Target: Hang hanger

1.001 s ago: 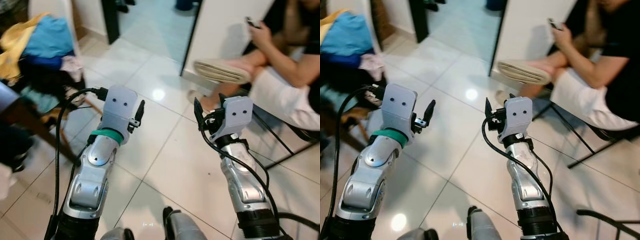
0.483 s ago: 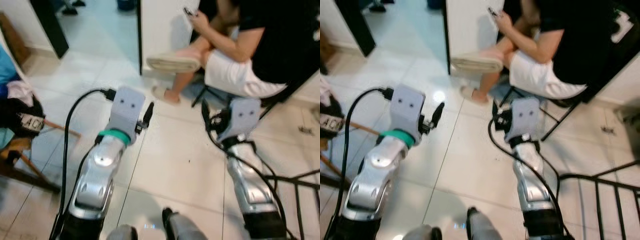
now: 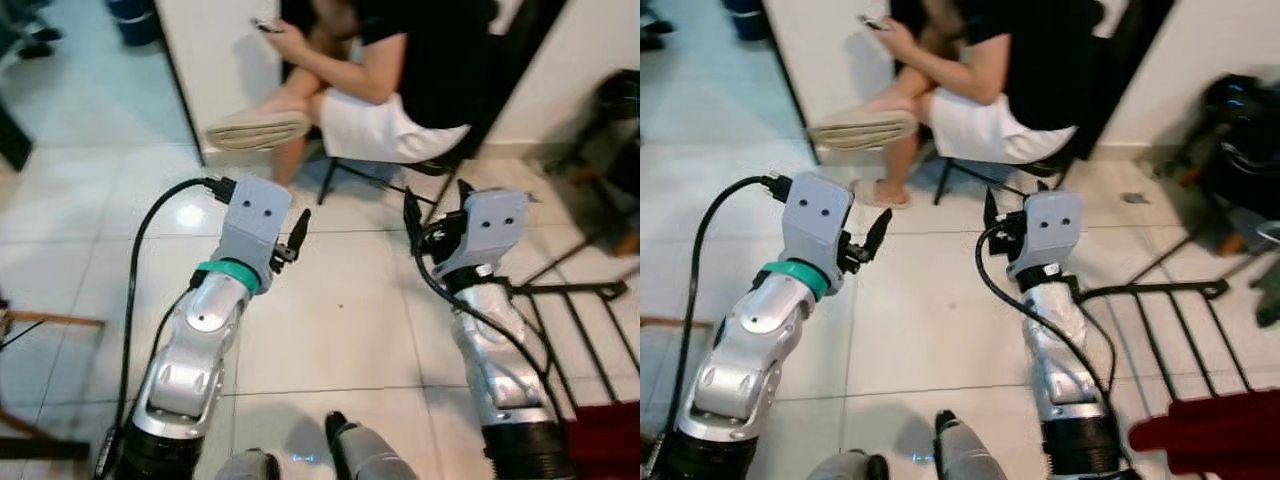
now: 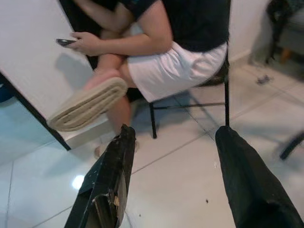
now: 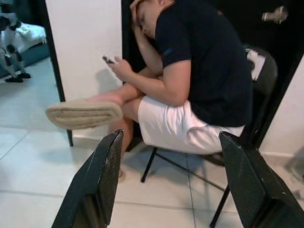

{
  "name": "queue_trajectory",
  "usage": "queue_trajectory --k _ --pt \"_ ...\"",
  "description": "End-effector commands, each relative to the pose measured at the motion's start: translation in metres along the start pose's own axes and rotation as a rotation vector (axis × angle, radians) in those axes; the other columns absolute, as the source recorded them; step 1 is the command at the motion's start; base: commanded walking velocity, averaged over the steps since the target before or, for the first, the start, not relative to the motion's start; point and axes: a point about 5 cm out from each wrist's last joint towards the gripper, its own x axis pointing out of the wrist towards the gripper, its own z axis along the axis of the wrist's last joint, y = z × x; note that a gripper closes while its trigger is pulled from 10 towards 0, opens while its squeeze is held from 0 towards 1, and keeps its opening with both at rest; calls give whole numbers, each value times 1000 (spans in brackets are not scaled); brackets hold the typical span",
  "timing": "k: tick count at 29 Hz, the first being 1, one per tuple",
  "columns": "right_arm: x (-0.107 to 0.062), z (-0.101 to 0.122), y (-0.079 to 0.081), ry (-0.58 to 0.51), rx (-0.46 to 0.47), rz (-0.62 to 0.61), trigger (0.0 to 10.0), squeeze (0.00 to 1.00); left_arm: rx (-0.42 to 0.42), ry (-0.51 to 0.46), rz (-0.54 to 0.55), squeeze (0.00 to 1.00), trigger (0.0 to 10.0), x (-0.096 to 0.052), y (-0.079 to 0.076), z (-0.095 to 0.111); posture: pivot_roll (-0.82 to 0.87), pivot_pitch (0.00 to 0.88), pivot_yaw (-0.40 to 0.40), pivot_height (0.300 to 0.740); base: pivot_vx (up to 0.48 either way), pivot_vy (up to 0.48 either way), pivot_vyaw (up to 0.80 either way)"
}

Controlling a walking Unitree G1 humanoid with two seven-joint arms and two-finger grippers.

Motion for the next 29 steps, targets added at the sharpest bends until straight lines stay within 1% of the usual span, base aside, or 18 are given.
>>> queue_trajectory --k 1,12,29 --pt "-3 -4 -2 23 -5 -7 10000 0 4 5 -10 0 10000 -1 -2 -3 -18 143 88 740 0 0 -800" --pt "-4 -3 -3 24 -8 -4 10000 0 7 -4 -26 0 10000 0 -4 -2 -27 140 84 740 0 0 -800" --pt "-3 -3 -1 23 -12 12 10000 0 9 -11 -20 0 10000 0 -3 -3 -29 125 72 740 0 0 -800"
